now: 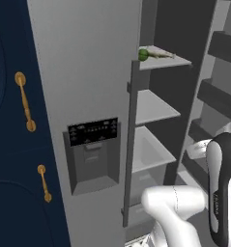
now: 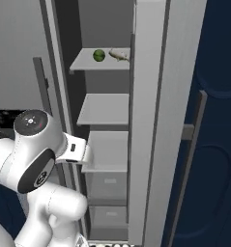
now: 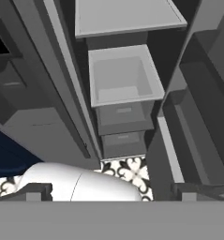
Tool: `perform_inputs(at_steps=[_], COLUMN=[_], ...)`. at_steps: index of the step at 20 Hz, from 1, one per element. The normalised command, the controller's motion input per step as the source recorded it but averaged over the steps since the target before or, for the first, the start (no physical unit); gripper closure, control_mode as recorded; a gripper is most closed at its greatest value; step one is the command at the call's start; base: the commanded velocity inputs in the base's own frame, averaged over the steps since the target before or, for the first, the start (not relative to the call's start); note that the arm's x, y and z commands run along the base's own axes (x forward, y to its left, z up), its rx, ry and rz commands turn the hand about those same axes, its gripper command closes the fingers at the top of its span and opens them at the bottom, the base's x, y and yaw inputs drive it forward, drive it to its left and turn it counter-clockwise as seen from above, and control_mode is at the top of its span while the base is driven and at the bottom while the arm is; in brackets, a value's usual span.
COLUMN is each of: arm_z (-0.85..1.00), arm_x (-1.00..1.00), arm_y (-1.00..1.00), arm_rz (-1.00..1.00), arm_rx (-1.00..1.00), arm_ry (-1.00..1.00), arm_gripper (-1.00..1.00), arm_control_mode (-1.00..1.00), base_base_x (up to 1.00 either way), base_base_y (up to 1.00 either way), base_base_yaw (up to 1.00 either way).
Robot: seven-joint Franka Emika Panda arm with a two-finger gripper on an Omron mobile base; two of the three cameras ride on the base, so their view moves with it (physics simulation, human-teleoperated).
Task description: Place one avocado and one fish in each tupperware on the nearby counter, to pack two identical lunches.
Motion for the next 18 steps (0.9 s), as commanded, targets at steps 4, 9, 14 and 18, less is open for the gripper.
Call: perform_inputs(at_steps=[4,9,14,18], arm_z=[0.00,0.00,0.00,0.00], arm_x=[0.00,0.00,0.00,0.09], arm_y=[0.00,0.00,0.00,0.01], arm_rz=[0.00,0.00,0.00,0.00], arm_rx=[0.00,0.00,0.00,0.00], arm_ry=[0.00,0.00,0.00,0.00], arm_gripper=[-1.00,-1.00,-1.00,-1.00], arm_control_mode=[1.00,1.00,1.00,-1.00], base_base_x=[0.26,0.63,0.51,0.02], base_base_y=[-0.35,0.18,0.15,0.00], base_base_yaw=[0.00,0.00,0.00,0.00])
